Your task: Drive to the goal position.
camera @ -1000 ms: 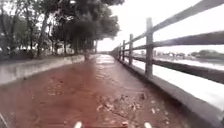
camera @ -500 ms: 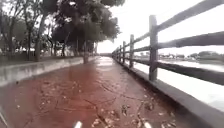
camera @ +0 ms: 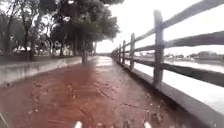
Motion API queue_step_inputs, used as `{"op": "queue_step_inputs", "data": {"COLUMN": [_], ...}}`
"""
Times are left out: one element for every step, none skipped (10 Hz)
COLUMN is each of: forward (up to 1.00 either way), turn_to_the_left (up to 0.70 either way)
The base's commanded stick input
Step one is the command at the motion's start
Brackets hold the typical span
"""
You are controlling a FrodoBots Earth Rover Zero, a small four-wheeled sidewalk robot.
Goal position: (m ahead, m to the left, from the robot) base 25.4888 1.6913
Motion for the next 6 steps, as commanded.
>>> {"op": "queue_step_inputs", "data": {"forward": [0.5,0.5,0.5,0.5,0.5,0.5], "turn_to_the_left": [0.0,0.0,0.3,0.5,0.5,0.5]}}
